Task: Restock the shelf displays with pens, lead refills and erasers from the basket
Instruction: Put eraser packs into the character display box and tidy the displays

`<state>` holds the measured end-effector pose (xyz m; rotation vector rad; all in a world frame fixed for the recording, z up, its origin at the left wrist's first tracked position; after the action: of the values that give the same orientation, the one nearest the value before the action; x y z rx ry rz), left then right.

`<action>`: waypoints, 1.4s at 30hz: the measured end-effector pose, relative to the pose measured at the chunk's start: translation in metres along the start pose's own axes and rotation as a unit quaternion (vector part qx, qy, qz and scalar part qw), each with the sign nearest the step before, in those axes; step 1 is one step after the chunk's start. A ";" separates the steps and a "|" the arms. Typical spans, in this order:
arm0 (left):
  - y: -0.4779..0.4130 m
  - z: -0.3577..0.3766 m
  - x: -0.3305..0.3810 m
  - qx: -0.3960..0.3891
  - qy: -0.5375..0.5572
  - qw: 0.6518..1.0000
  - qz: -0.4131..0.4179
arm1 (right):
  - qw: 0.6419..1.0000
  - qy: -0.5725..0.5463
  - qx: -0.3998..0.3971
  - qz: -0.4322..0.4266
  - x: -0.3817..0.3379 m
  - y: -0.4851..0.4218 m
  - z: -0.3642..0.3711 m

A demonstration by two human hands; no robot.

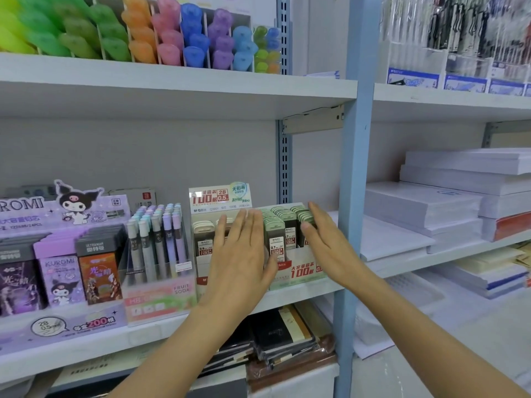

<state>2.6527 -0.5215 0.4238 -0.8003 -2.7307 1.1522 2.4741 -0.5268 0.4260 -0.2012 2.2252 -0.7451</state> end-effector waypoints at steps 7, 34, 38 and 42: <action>0.001 -0.001 0.000 -0.009 0.014 1.000 0.009 | 1.000 -0.021 -0.020 0.005 -0.002 -0.003 -0.006; 0.086 -0.027 -0.066 0.005 -0.067 0.990 -0.121 | 0.985 0.114 -0.009 -0.128 -0.049 0.020 0.040; 0.097 -0.037 -0.074 0.038 -0.027 0.993 -0.105 | 0.979 0.115 0.027 -0.167 -0.065 0.028 0.046; 0.121 -0.047 -0.096 0.084 -0.035 0.984 -0.151 | 0.971 0.064 -0.024 -0.230 -0.101 0.042 0.073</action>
<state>2.8001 -0.4682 0.3871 -0.3171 -2.6394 1.3361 2.5996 -0.4886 0.4258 -0.7293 2.3476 -0.9706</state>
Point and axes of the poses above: each hand's wrist, its own y-axis away from the middle knuckle, its own z-axis out of the palm, x = y × z, the point moved 2 cm from there along -y, towards the middle knuckle, and after that the axes turned 3 degrees about z, right-handed, at the moved point
